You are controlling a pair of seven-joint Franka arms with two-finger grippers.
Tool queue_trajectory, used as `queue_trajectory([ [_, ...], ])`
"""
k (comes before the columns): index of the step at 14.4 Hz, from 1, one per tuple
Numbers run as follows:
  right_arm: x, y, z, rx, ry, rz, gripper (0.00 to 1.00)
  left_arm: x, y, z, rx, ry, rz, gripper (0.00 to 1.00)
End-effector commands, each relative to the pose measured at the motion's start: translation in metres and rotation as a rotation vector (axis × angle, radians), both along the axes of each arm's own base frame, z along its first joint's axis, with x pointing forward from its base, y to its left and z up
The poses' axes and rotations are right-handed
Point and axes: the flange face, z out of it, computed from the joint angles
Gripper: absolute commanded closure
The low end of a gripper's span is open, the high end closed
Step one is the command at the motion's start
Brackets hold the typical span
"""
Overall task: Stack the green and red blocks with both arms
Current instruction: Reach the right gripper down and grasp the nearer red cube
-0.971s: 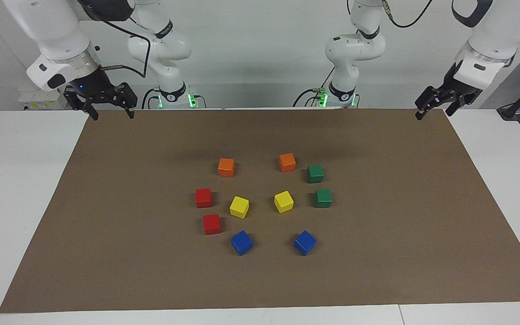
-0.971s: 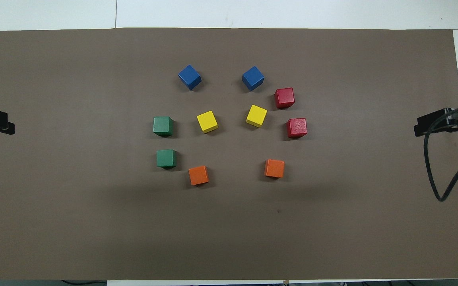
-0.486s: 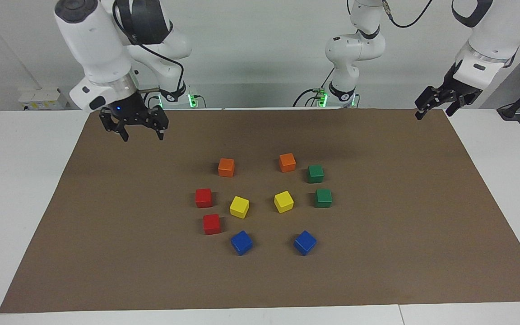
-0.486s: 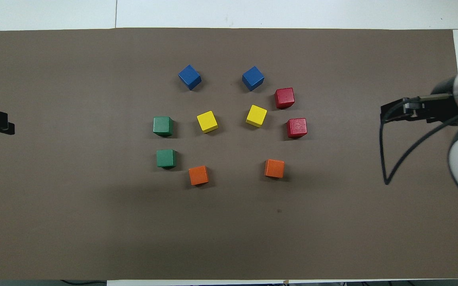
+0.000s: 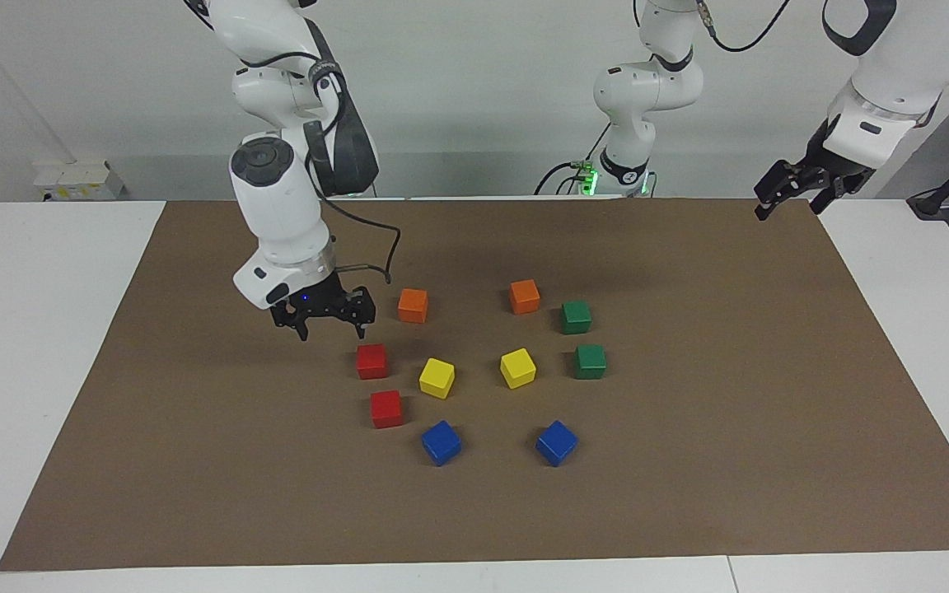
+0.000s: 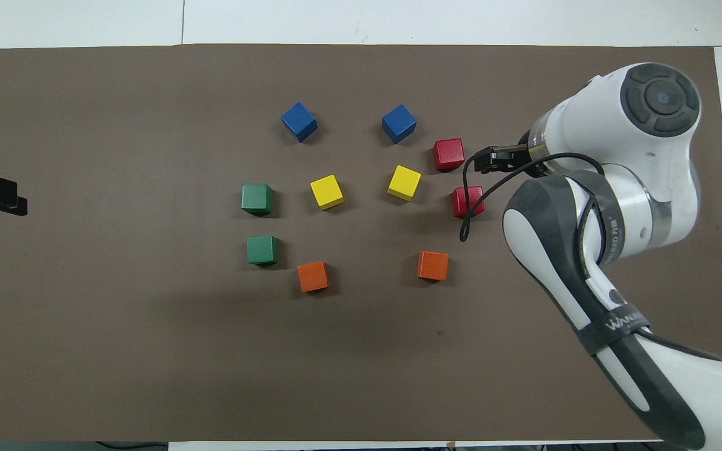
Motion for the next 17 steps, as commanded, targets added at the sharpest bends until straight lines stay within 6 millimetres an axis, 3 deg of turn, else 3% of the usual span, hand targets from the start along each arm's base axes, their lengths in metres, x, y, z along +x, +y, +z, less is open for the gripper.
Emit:
queue_trajectory([
  [1, 0.001, 0.012, -0.011, 0.007, -0.021, 0.005, 0.0, -0.007, -0.001, -0.002, 0.016, 0.001, -0.028, 0.0],
  [6, -0.001, 0.031, -0.036, 0.008, -0.008, -0.01, 0.0, -0.01, -0.031, -0.022, 0.018, -0.054, -0.072, 0.0],
  [8, 0.0, 0.031, -0.046, 0.003, 0.005, -0.013, 0.0, -0.013, -0.065, -0.03, 0.015, -0.071, -0.114, 0.0],
  [10, 0.0, 0.031, -0.055, 0.0, 0.022, -0.016, 0.0, -0.012, -0.079, -0.041, 0.011, -0.065, -0.135, 0.0],
  [13, 0.001, 0.032, -0.069, -0.005, 0.042, -0.033, 0.0, -0.015, -0.104, -0.08, 0.008, -0.055, -0.179, 0.0],
  [16, -0.001, 0.042, -0.082, -0.007, 0.052, -0.034, 0.0, -0.01, -0.116, -0.11, -0.007, -0.036, -0.189, 0.0],
  [17, -0.001, 0.043, -0.087, -0.005, 0.045, -0.038, 0.0, -0.008, -0.136, -0.122, -0.024, -0.03, -0.189, 0.0],
])
